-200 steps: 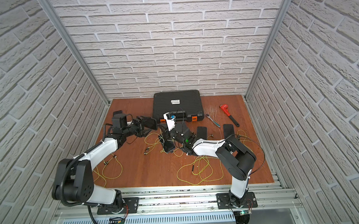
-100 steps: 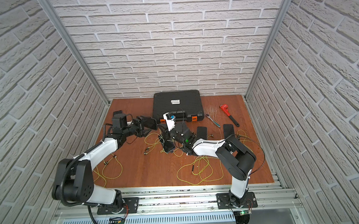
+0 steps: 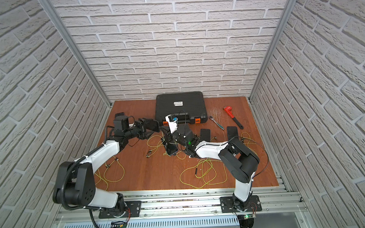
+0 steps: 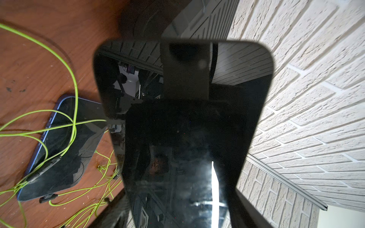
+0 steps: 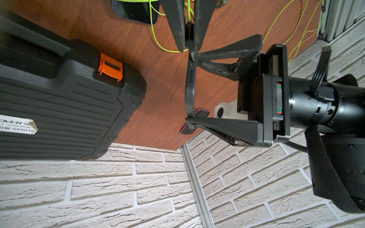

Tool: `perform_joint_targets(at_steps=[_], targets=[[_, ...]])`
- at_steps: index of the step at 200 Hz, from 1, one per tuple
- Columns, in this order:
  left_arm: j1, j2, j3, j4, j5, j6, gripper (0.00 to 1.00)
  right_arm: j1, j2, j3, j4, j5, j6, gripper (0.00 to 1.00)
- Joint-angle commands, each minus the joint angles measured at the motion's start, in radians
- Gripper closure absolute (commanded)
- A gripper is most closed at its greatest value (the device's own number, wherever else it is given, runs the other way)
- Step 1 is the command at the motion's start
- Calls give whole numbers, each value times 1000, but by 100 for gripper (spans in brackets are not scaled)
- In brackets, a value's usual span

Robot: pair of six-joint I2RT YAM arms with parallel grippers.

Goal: Plug wired earphones into phones
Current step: Insert the wired earphone into the phone.

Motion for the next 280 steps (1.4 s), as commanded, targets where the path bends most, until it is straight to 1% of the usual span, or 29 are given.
perform_joint_targets(at_steps=[1, 42, 98, 219, 280], targets=[[3, -35, 4, 98, 20, -7, 100, 4, 10, 24, 13, 2, 15, 94], [5, -34, 3, 102, 23, -8, 100, 3, 13, 37, -12, -1, 17, 94], [0, -41, 2, 87, 24, 7, 100, 4, 21, 100, -139, 22, 36, 94], [-20, -30, -4, 68, 30, 21, 100, 2, 45, 165, -204, 37, -18, 94], [-27, -26, 2, 40, 42, 40, 100, 2, 51, 176, -195, 20, -31, 94]])
